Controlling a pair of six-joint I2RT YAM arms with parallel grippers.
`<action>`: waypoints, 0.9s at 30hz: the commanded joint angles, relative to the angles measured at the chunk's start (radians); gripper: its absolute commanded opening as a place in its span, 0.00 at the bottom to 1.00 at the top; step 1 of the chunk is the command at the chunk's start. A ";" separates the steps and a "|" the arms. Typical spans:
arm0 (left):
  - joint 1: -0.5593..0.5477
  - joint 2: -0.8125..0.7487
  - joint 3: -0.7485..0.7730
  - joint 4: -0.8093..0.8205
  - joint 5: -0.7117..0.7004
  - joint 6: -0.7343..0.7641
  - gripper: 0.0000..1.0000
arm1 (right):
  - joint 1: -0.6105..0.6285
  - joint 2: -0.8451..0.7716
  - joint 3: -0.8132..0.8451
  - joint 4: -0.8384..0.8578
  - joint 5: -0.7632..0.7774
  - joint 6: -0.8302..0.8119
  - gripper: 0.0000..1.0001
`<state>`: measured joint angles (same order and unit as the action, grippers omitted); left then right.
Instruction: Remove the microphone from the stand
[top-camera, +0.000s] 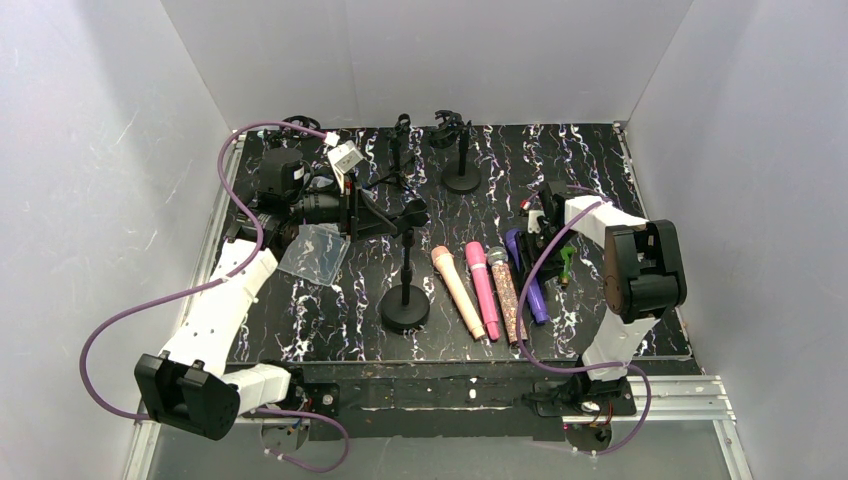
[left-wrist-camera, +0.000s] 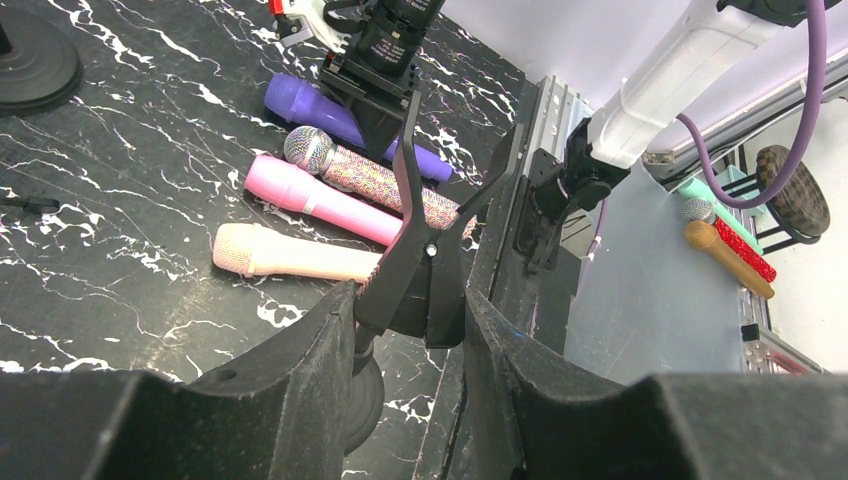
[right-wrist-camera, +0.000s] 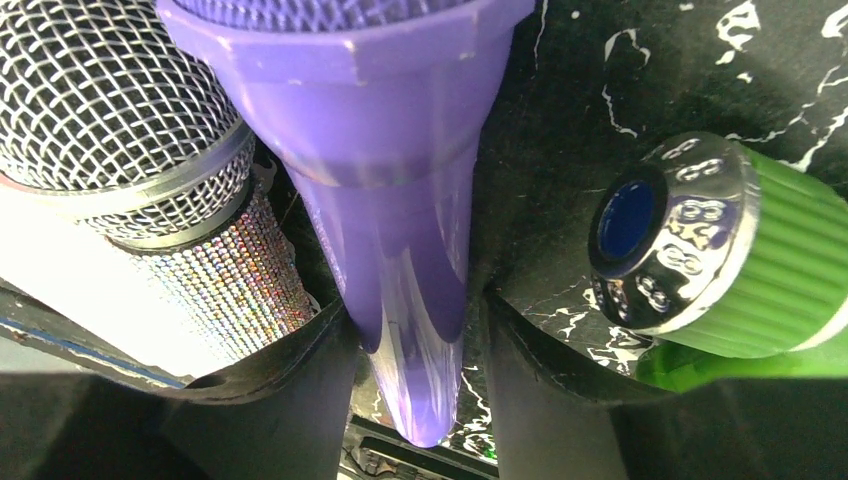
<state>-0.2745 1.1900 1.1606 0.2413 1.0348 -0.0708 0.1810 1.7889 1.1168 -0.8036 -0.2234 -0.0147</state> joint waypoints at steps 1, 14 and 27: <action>-0.003 -0.017 0.054 0.027 0.072 -0.005 0.00 | 0.011 0.032 0.004 -0.032 -0.004 -0.020 0.56; -0.004 -0.013 0.065 0.024 0.076 -0.009 0.00 | 0.012 -0.219 0.174 -0.117 -0.025 -0.055 0.82; -0.005 -0.010 0.051 0.007 0.070 -0.004 0.00 | 0.171 -0.511 0.267 0.141 -0.472 -0.229 0.82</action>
<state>-0.2745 1.1912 1.1683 0.2314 1.0348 -0.0711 0.2573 1.3510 1.4158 -0.8307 -0.4847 -0.1661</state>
